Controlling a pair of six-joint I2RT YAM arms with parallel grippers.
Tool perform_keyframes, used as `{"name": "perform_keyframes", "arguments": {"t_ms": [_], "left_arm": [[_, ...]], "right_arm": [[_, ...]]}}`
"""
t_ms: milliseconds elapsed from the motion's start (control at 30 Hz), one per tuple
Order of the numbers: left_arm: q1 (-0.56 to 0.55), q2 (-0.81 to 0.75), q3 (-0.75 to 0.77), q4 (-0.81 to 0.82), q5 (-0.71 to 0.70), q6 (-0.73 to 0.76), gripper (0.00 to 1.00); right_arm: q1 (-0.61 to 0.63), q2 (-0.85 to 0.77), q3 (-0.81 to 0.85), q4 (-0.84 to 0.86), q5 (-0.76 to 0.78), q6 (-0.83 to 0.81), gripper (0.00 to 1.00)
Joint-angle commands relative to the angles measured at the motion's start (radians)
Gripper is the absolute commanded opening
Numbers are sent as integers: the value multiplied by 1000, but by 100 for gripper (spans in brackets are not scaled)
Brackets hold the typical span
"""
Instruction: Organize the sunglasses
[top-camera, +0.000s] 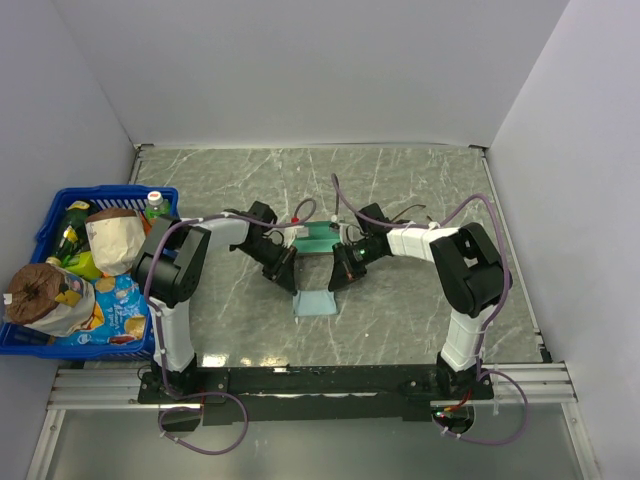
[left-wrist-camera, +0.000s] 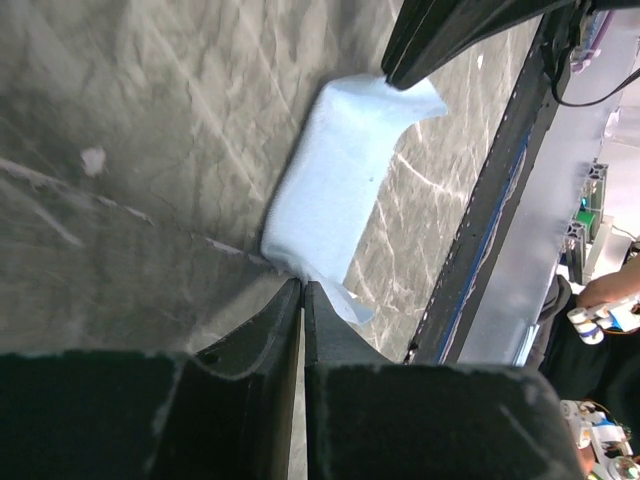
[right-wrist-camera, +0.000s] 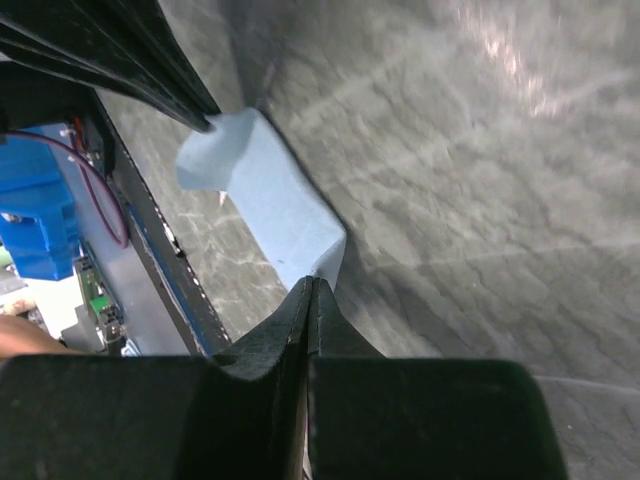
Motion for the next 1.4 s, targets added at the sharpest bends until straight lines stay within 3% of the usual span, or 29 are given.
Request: {"name": "perform_keyframes", "arguments": {"t_ms": [0,1367], "left_arm": [[-5,-24,50,-16,33,0,11],[23,-1,233,54,1,-61,8]], "right_arm": [[7,2,66,-9,-24,15,0],[-50,41,232,-53,54,-16,0]]}}
